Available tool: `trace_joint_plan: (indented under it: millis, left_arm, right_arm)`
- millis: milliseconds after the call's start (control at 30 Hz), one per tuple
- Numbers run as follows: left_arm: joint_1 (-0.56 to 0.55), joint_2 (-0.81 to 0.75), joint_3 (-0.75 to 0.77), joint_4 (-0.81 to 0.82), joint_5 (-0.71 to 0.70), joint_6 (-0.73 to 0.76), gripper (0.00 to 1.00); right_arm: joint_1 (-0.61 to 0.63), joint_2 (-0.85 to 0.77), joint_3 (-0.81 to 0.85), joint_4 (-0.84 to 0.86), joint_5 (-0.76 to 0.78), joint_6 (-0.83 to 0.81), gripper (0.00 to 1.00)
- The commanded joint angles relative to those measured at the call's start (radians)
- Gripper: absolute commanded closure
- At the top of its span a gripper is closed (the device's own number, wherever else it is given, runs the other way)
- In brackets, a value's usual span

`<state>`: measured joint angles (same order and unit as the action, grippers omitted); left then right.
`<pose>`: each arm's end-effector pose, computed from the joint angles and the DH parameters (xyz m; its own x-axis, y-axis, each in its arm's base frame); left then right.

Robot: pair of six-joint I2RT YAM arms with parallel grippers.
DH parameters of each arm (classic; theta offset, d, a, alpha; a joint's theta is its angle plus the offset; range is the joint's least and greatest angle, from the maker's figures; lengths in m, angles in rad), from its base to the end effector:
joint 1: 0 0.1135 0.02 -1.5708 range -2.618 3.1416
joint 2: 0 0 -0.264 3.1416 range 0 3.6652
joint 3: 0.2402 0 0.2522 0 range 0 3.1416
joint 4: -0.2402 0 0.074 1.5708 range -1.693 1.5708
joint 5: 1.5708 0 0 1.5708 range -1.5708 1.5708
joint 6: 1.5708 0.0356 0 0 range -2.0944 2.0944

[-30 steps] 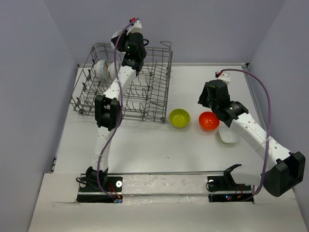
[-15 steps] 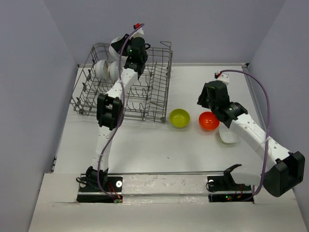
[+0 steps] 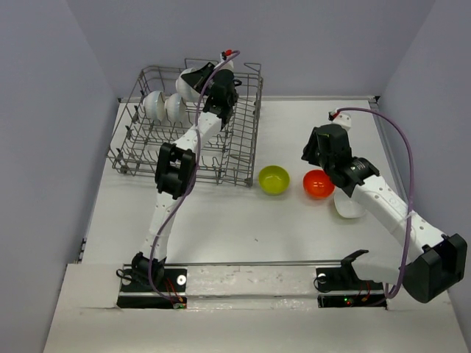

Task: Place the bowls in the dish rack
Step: Insert the bowl into the dish rack.

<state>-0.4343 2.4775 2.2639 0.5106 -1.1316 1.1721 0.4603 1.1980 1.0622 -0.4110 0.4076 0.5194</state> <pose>0.5263 -0.2086 0.3090 -0.4556 0.6433 -0.6153 -0.4800 0.4046 0.7784 0.2444 0.1054 0.3302 -0.4562 0.2824 -0.8438 0.1406 0.9593 0.2451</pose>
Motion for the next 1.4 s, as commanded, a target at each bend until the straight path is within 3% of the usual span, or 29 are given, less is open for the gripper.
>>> trace_joint_plan:
  millis: [0, 1367]
  left_arm:
    - [-0.004, -0.029, -0.004, 0.196, -0.037, 0.136, 1.0]
    - [-0.029, 0.015, -0.124, 0.322, -0.036, 0.348, 1.0]
  right_arm:
    - [0.006, -0.035, -0.001, 0.034, 0.007, -0.005, 0.57]
    - [0.006, -0.049, 0.012, 0.034, -0.035, -0.009, 0.57]
